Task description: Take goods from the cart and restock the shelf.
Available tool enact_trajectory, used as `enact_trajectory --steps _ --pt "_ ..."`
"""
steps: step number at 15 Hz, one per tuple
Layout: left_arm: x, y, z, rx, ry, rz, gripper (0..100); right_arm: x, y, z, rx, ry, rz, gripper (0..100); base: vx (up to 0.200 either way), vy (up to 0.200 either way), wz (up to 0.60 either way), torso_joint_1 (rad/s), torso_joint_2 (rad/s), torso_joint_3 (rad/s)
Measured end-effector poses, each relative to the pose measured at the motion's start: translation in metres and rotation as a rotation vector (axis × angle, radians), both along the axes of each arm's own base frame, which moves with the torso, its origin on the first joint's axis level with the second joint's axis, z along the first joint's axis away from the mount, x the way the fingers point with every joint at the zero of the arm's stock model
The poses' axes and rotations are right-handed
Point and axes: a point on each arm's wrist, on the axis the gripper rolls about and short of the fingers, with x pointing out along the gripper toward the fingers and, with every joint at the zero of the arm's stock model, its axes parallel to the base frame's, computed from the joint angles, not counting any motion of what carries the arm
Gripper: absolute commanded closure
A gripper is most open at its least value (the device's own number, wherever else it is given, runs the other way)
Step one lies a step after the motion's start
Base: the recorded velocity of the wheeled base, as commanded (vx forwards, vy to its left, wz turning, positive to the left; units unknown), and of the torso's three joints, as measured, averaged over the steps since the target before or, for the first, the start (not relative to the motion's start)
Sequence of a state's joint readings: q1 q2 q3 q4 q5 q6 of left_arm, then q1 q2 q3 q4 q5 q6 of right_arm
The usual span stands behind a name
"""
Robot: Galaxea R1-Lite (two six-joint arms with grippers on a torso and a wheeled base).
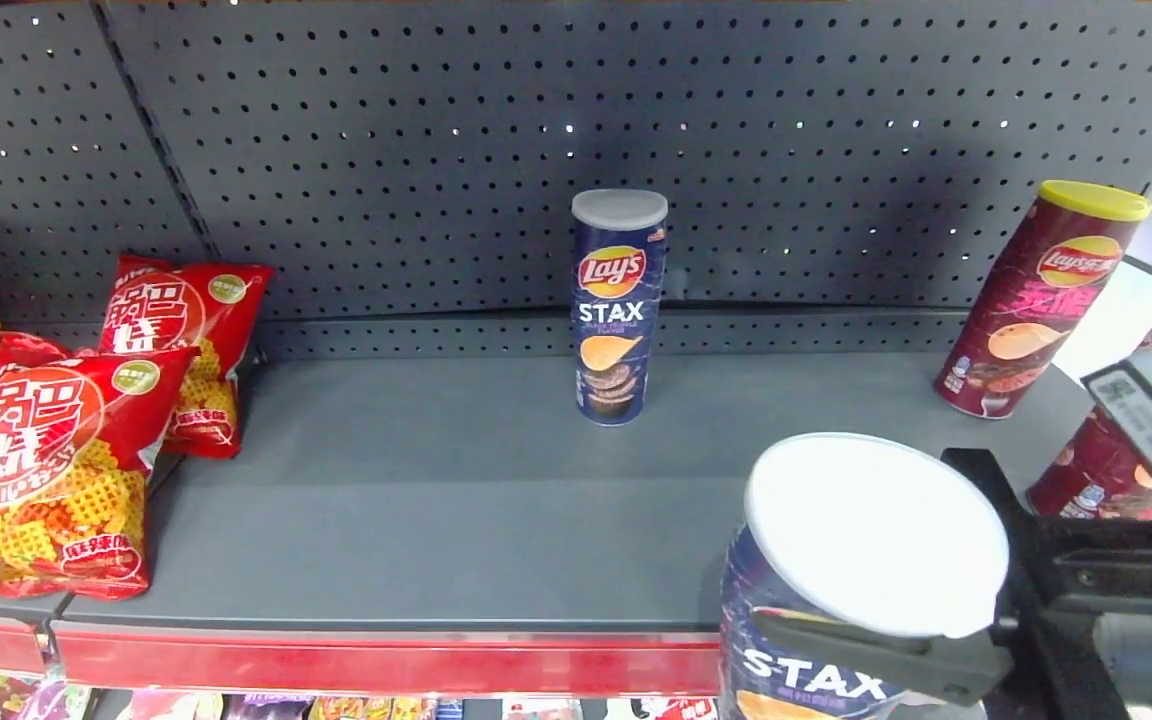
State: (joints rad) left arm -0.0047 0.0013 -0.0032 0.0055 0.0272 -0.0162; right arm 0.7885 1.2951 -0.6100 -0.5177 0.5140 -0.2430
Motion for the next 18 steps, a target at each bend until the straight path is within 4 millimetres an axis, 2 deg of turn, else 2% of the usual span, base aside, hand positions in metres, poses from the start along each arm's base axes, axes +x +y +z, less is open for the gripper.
enact_trajectory --steps 5,8,13,14,16,18 --pt "0.0 0.0 0.0 0.001 0.0 0.0 0 -0.001 -0.002 0.024 0.065 -0.052 -0.015 100 0.0 0.0 0.0 0.0 0.0 0.0" --pt "0.0 0.0 0.0 0.003 0.001 -0.013 0 0.001 -0.002 0.027 0.074 -0.06 -0.047 100 0.0 0.0 0.0 0.0 0.0 0.0" --pt "-0.001 -0.003 0.004 0.122 -0.033 -0.133 0 0.005 -0.003 0.023 0.064 -0.042 -0.063 100 0.0 0.0 0.0 0.0 0.0 0.0" --pt "-0.002 -0.003 0.013 0.124 -0.067 -0.141 0 0.005 -0.002 0.023 0.063 -0.035 -0.064 100 0.0 0.0 0.0 0.0 0.0 0.0" --pt "-0.005 -0.003 0.048 0.108 -0.133 -0.158 0 0.006 -0.001 0.02 0.058 -0.025 -0.066 100 0.0 0.0 0.0 0.0 0.0 0.0" --pt "0.003 -0.004 0.104 0.09 -0.164 -0.228 0 0.008 0.001 0.018 0.052 -0.018 -0.065 100 0.0 0.0 0.0 0.0 0.0 0.0"
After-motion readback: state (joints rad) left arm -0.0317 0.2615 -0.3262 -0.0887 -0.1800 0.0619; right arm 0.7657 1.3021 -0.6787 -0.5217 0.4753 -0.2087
